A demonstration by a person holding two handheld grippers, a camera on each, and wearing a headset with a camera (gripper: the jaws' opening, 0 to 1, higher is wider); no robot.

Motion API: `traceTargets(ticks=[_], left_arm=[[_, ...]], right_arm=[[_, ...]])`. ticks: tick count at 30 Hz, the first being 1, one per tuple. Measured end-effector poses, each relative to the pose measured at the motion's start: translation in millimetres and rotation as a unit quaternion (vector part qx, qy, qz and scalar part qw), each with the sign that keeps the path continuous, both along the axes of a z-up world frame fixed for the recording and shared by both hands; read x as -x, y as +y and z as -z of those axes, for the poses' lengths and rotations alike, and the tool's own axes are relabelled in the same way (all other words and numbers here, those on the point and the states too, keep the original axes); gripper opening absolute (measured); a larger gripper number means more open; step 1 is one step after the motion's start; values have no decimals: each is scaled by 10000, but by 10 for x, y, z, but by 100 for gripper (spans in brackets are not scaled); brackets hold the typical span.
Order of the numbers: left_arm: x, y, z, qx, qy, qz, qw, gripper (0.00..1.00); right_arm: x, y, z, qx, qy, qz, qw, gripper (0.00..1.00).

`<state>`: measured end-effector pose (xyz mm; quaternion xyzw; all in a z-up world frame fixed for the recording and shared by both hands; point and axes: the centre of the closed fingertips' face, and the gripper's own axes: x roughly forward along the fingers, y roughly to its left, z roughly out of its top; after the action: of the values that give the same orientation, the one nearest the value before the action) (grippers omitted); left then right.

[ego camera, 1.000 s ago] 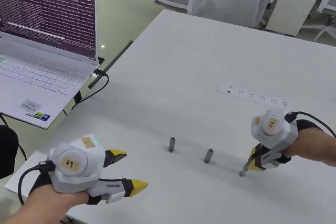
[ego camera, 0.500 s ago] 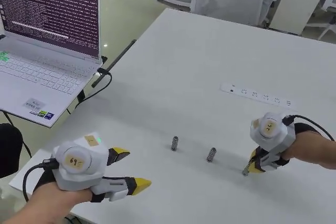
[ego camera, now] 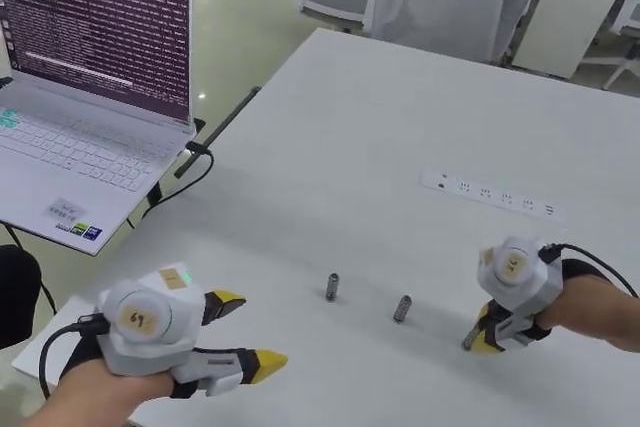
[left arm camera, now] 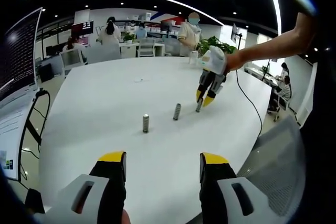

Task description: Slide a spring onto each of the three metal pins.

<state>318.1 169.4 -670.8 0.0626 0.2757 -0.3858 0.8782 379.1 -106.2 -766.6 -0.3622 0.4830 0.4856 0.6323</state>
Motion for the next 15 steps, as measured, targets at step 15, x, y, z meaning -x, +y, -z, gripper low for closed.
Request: traceTargets(ticks=[15], left_arm=[[-44, -55, -81, 94, -61, 15, 9999, 54]], right_arm=[[132, -115, -160, -349, -562, 783, 9947, 29]])
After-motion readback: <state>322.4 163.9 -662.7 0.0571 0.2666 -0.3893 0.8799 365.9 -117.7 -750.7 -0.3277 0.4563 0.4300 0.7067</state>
